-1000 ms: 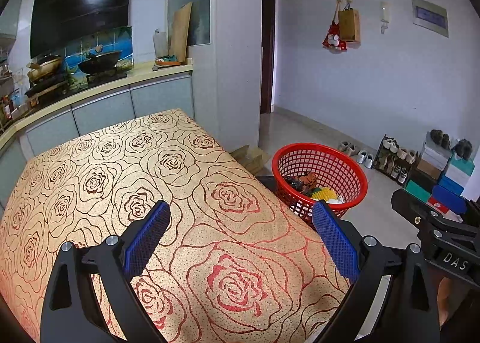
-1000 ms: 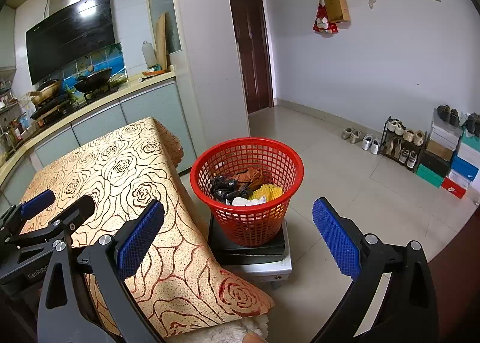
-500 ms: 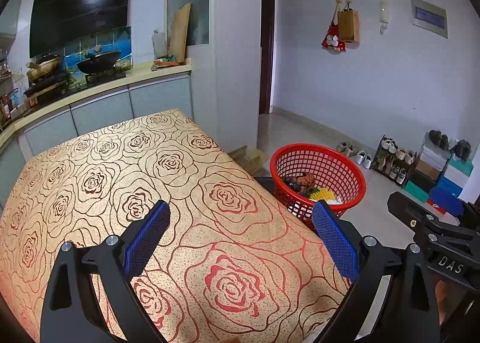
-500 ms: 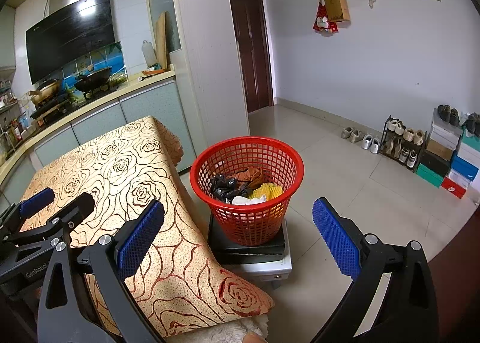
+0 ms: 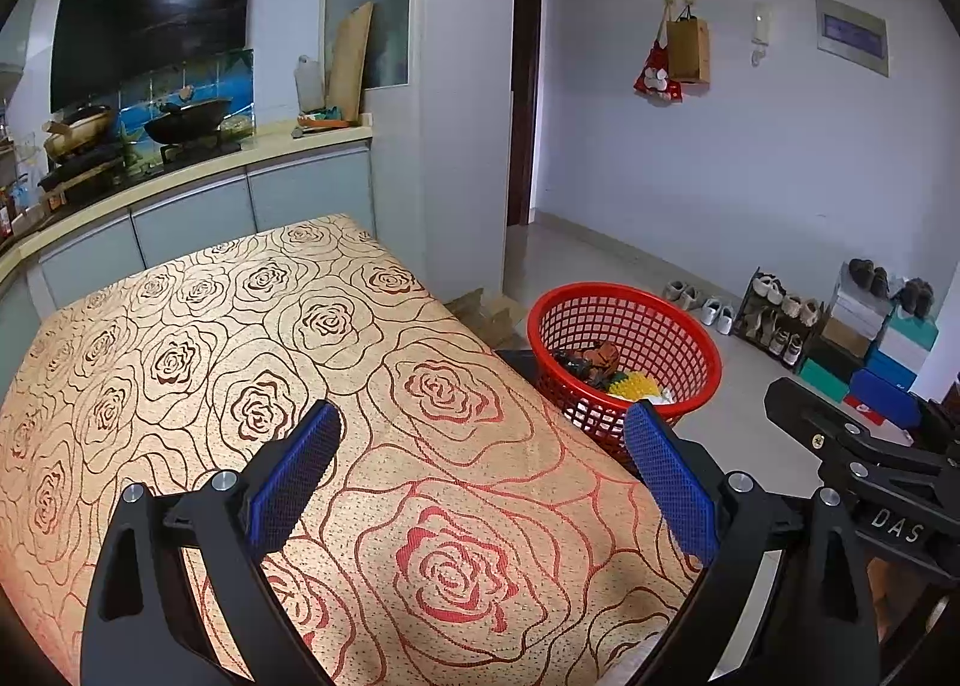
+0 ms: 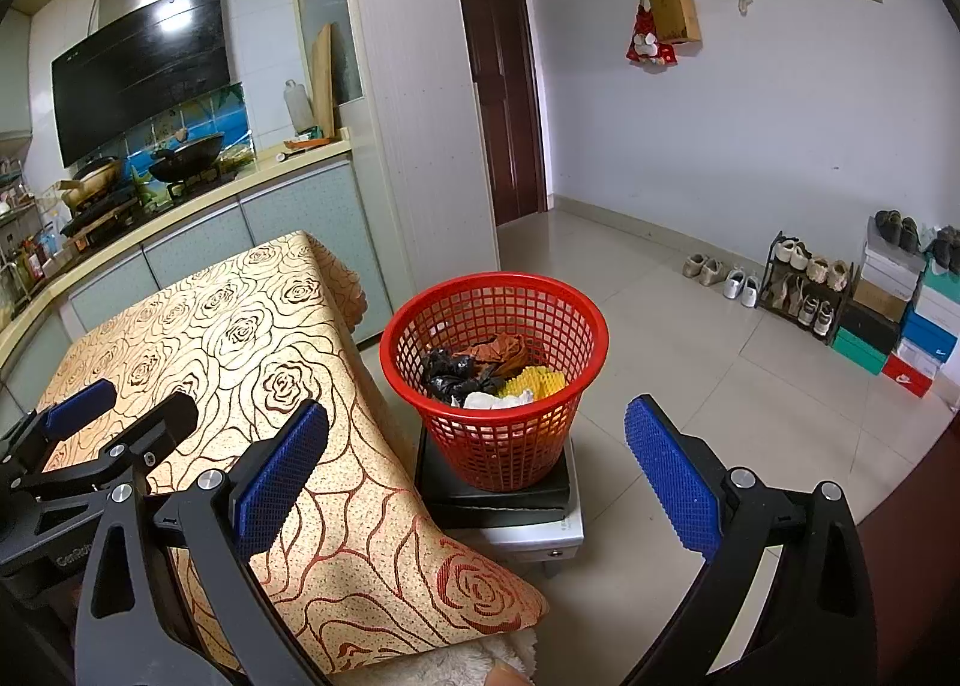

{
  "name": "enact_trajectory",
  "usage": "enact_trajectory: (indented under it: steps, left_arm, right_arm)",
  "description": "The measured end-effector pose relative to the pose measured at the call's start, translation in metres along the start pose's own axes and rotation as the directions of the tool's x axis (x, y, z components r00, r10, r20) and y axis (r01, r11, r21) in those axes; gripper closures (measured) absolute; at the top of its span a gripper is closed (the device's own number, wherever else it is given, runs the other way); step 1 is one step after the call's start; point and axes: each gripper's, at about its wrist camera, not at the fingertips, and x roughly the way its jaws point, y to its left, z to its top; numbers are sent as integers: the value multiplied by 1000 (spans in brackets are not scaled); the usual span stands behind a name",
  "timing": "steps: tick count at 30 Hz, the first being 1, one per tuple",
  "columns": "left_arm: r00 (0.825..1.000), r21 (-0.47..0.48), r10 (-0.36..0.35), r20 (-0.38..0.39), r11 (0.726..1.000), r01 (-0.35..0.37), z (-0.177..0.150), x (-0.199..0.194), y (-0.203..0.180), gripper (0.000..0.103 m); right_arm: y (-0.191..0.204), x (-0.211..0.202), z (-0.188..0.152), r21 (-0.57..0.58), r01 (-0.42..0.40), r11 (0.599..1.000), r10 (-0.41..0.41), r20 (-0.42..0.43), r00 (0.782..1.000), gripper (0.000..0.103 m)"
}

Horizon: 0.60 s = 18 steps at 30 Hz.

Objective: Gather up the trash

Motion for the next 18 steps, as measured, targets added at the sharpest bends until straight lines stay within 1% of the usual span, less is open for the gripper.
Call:
enact_trajectory:
  steps: [10, 18]
  left_arm:
    - [1000, 24, -9, 25, 1000, 8, -3, -6, -6, 11]
    - [1000, -8, -6, 5, 1000, 6, 0, -7, 5, 11]
  right_arm:
    - [-4, 4, -6, 15, 13, 1000, -13, -11, 1000, 7]
    - [-2, 6, -7, 5, 13, 1000, -13, -19, 1000, 7]
